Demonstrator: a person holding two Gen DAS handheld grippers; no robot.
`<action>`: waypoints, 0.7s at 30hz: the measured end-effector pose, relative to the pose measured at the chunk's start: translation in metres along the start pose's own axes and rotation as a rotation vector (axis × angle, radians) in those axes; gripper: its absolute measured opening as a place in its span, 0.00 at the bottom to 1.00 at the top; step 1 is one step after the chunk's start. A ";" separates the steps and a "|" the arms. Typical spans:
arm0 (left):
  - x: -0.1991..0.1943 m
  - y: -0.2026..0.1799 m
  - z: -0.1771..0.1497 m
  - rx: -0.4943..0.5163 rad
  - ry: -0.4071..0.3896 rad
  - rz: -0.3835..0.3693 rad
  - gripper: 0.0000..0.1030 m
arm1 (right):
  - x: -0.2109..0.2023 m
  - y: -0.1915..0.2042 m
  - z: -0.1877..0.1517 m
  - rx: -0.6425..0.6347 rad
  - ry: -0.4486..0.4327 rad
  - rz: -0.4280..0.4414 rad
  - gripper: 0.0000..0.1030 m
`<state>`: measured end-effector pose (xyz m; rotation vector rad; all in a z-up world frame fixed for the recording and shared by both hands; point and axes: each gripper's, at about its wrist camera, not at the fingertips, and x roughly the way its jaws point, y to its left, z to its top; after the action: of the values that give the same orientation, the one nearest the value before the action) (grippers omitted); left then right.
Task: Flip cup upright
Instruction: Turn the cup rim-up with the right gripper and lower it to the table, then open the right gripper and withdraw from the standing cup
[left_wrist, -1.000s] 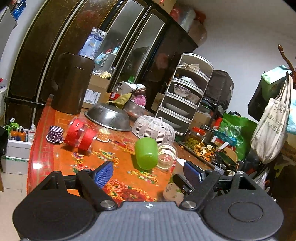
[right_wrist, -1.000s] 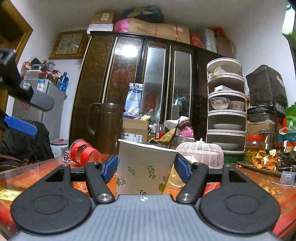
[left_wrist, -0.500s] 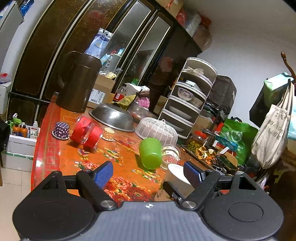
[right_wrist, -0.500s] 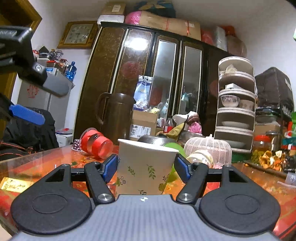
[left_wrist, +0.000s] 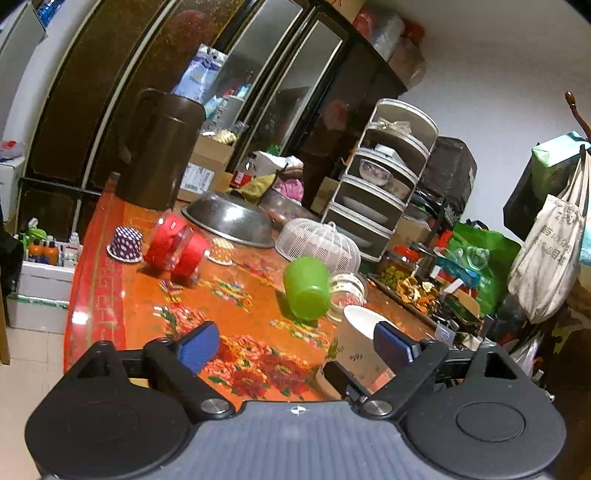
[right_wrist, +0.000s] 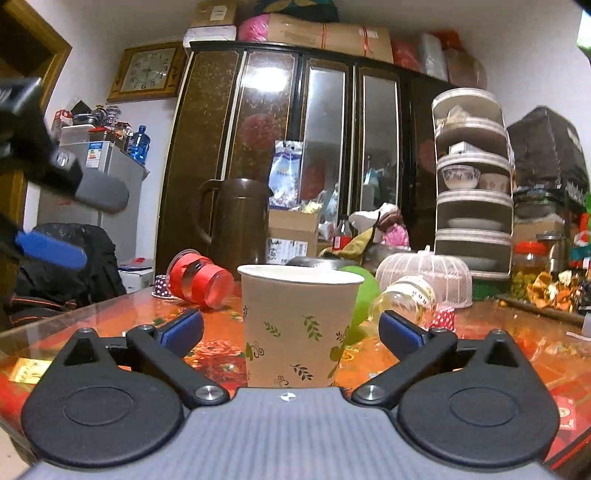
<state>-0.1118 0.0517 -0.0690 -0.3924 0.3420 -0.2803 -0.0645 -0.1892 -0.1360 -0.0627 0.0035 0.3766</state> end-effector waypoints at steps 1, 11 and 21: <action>0.002 0.001 -0.001 0.002 0.007 0.004 0.92 | 0.000 -0.002 0.001 0.005 0.022 0.003 0.99; 0.000 -0.025 0.000 0.133 0.051 0.197 0.97 | -0.020 -0.034 0.046 0.183 0.384 -0.072 0.99; -0.037 -0.082 0.034 0.240 0.093 0.219 0.97 | -0.077 -0.057 0.128 0.219 0.407 0.041 0.99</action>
<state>-0.1489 0.0018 0.0050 -0.1038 0.4335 -0.1227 -0.1161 -0.2621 -0.0034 0.0785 0.4480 0.3968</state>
